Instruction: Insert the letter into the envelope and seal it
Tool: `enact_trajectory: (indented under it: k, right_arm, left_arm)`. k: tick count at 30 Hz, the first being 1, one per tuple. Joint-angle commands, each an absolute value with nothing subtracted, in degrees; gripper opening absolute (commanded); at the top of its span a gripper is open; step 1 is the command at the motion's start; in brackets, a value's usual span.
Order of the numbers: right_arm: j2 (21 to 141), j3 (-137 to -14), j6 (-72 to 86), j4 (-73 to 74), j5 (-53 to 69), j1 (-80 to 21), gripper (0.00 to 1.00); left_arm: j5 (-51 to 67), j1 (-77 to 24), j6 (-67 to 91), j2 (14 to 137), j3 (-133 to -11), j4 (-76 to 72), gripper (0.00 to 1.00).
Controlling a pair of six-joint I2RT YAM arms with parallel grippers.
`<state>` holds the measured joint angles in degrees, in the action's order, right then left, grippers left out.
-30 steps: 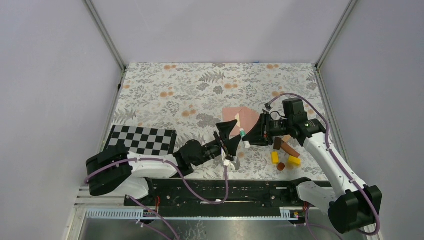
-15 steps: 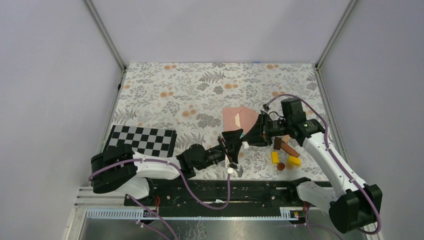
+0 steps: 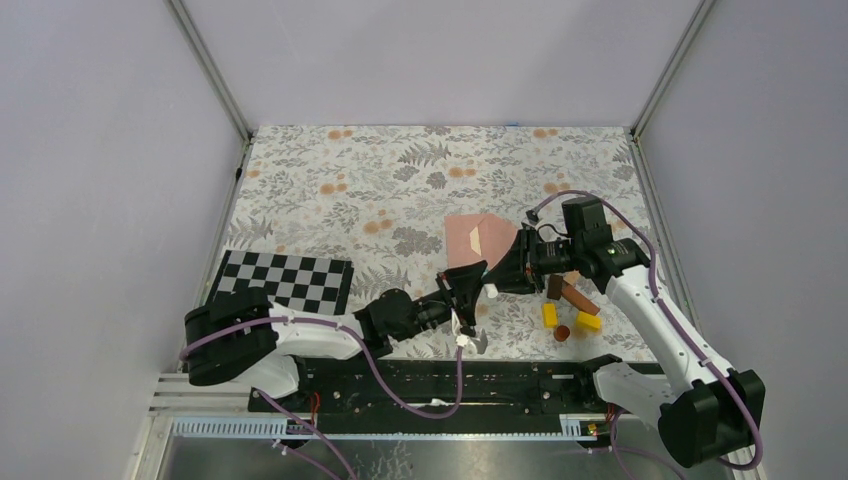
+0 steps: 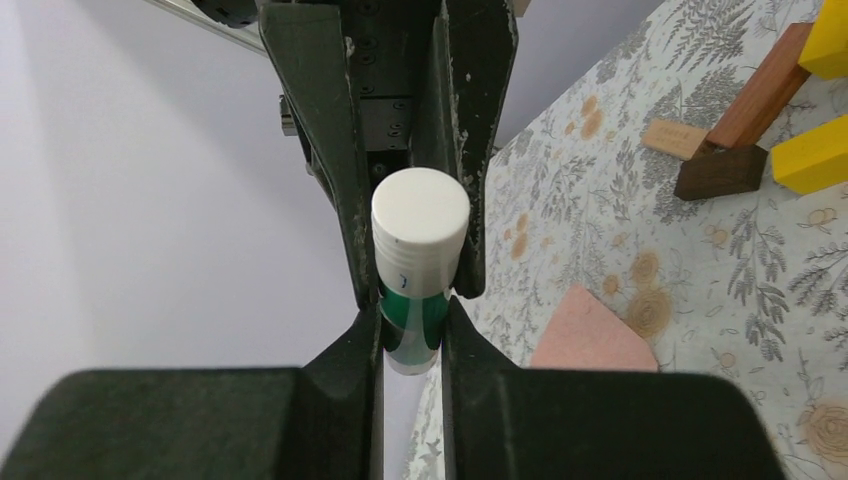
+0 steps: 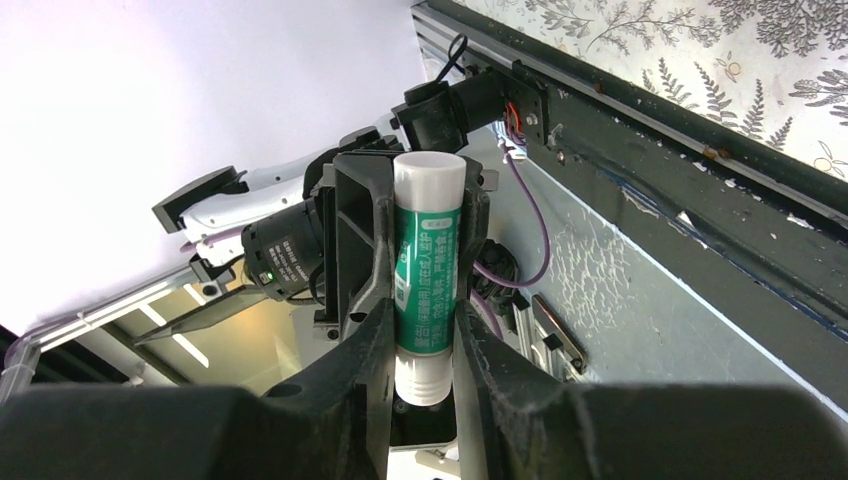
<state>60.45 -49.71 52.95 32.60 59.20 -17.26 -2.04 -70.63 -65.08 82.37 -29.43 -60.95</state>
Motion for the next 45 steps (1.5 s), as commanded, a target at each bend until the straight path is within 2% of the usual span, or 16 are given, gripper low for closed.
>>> enact_trajectory:
  k: [1, 5, 7, 9, 11, 15, 18, 21, 24, 28, 34, 45]
  right_arm:
    - [60.41, -53.28, 49.62, 34.74, 57.11, -18.03, 0.11]
    - [60.81, -58.58, 46.56, 37.85, 50.21, -18.02, 0.50]
    - [61.21, -62.68, 43.81, 39.78, 46.48, -18.01, 0.66]
    - [61.58, -68.09, 40.08, 41.92, 41.73, -18.04, 0.76]
    - [61.54, -71.35, 37.11, 42.82, 37.28, -18.03, 0.81]
    - [60.95, -73.55, 30.91, 41.33, 30.24, -18.04, 0.84]
    - [60.97, -72.80, 27.09, 39.00, 26.73, -18.04, 0.85]
    - [60.84, -70.49, 25.85, 33.31, 27.75, -18.09, 0.82]
    - [61.69, -68.63, 25.68, 26.86, 30.97, -19.42, 0.79]
    - [65.12, -70.53, 22.27, 26.50, 25.06, -26.56, 0.75]
    - [70.27, -73.36, 19.17, 27.17, 17.12, -34.23, 0.68]
    - [73.01, -74.42, 20.11, 26.66, 16.40, -38.21, 0.56]
  left_arm:
    - [-3.08, -71.10, -59.31, 81.59, -31.20, -59.86, 0.00]
    - [-2.99, -71.04, -49.34, 79.98, -32.73, -53.89, 0.00]
    - [-2.43, -70.74, -43.18, 78.50, -33.99, -48.93, 0.00]
    - [-1.96, -70.43, -36.06, 77.35, -35.92, -42.55, 0.00]
    - [-0.45, -69.61, -28.06, 75.94, -37.49, -36.49, 0.00]
    - [8.05, -65.52, -10.18, 73.22, -40.20, -27.06, 0.00]
    - [19.61, -58.15, 4.28, 71.66, -43.11, -19.62, 0.00]
    - [29.19, -50.82, 14.78, 71.28, -45.46, -15.57, 0.00]
    - [38.77, -44.87, 21.35, 72.80, -48.83, -10.87, 0.00]
    - [47.14, -41.36, 24.18, 75.47, -52.14, -5.88, 0.00]
    - [51.00, -39.71, 25.19, 75.67, -52.64, -4.41, 0.00]
    - [51.18, -38.65, 24.96, 75.84, -52.66, -3.71, 0.00]
